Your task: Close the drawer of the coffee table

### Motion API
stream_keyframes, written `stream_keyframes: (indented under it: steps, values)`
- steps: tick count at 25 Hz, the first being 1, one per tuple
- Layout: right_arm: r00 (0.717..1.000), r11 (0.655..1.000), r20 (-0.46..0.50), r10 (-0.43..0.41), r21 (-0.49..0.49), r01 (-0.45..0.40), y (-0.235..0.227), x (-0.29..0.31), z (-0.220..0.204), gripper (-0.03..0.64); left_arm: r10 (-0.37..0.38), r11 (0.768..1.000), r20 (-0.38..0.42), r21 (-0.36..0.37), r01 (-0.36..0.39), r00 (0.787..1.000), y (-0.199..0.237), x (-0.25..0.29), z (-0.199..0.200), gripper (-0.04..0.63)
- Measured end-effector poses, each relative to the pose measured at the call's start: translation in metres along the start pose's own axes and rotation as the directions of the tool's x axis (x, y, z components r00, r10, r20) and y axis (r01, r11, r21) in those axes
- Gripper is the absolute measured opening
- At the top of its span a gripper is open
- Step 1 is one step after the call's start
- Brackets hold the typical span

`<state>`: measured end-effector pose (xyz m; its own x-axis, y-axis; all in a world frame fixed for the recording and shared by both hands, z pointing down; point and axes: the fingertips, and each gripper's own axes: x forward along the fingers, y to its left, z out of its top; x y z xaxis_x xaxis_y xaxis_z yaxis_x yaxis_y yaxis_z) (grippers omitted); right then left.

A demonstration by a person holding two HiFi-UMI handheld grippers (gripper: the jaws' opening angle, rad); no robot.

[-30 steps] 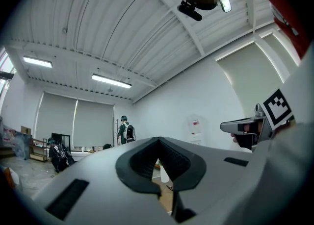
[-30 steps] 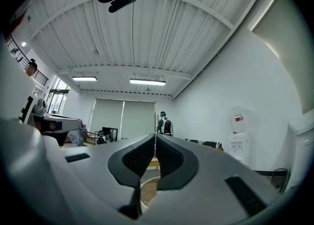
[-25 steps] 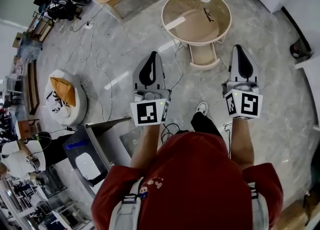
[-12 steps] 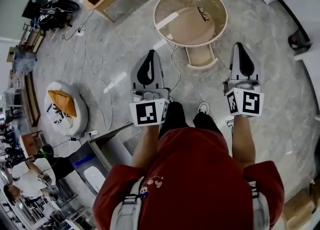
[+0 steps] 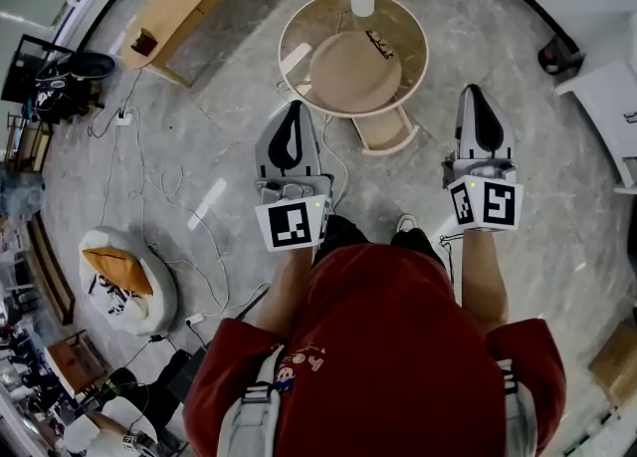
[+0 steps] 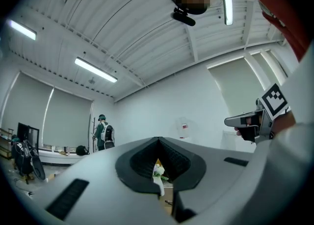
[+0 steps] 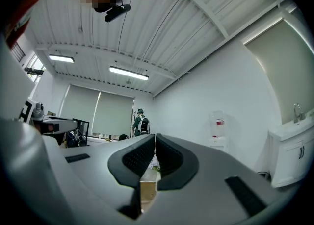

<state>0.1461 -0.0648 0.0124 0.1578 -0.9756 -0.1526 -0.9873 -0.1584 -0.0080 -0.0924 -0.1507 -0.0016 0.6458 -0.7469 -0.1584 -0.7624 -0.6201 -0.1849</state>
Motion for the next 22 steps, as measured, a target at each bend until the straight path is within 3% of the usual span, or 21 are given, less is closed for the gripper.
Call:
stream_keyframes:
  steps: [2,5,9,13,18,22]
  values:
    - [1.0,1.0,-0.001,-0.027,0.008,0.027,0.014,0.012,-0.001,0.023,-0.059,0.998,-0.024,0.03,0.059,0.998,0.016,0.011,-0.012,0.012]
    - [0.997,0.996,0.003,-0.077,0.047,0.077,0.032,0.023,-0.003,0.023,-0.12,0.993,-0.011,0.019,0.12,0.993,0.038,0.025,-0.019,0.012]
    - [0.99,0.971,0.044,-0.131,0.205,0.119,0.043,0.019,0.007,0.023,-0.176,0.984,-0.015,-0.019,0.176,0.984,0.054,0.037,-0.027,0.012]
    - [0.981,0.975,0.05,-0.188,0.131,0.181,0.027,0.011,0.017,0.023,-0.18,0.981,0.046,-0.072,0.183,0.983,0.052,0.056,-0.013,0.012]
    - [0.965,0.962,0.026,-0.261,0.087,0.258,-0.012,-0.021,0.014,0.023,-0.207,0.975,0.049,-0.077,0.21,0.977,0.025,0.062,-0.004,0.012]
    - [0.964,0.963,0.0,-0.266,0.037,0.266,-0.036,-0.028,0.003,0.021,-0.243,0.967,0.045,-0.067,0.245,0.969,-0.008,0.077,-0.007,0.012]
